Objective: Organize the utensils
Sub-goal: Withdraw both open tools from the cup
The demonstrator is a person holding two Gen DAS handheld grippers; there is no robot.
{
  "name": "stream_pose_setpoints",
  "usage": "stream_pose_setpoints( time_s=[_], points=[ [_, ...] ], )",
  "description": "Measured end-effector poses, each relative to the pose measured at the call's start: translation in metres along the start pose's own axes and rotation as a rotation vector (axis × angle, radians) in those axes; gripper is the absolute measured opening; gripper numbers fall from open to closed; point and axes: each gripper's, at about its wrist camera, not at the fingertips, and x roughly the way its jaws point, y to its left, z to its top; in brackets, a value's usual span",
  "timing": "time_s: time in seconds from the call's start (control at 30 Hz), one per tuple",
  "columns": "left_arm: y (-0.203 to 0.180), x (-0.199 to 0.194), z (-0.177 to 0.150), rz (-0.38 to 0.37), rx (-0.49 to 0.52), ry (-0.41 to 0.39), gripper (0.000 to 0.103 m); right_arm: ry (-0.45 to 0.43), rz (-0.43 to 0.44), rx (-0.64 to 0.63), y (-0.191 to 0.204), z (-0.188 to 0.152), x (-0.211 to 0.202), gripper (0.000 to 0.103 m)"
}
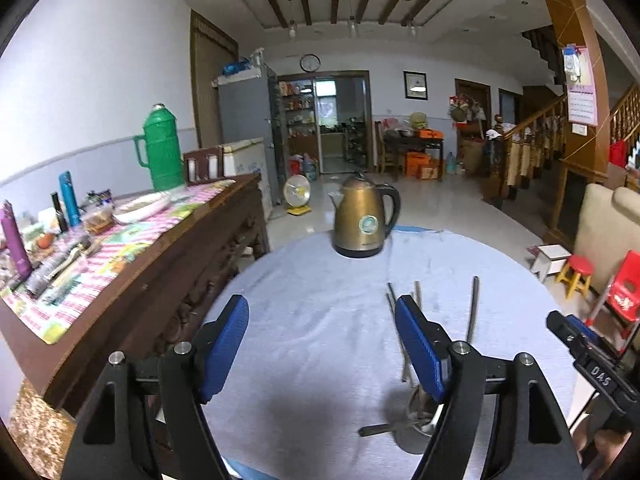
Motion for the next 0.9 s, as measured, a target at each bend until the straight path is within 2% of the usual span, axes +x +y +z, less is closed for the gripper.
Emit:
stream_pose_setpoints(
  time_s=[0.57,0.9],
  points=[
    [0.033,0.003,0.0,0.075,-0.029,-0.014,0.078,0.027,-0.029,-0.012,0.013,-0.001,0.002,0.067],
    [0.083,0.034,-0.006,0.134,-0.134,0.056,0.078,0.074,-0.075,0.028,-0.004,-0.003,0.023,0.067]
  ],
)
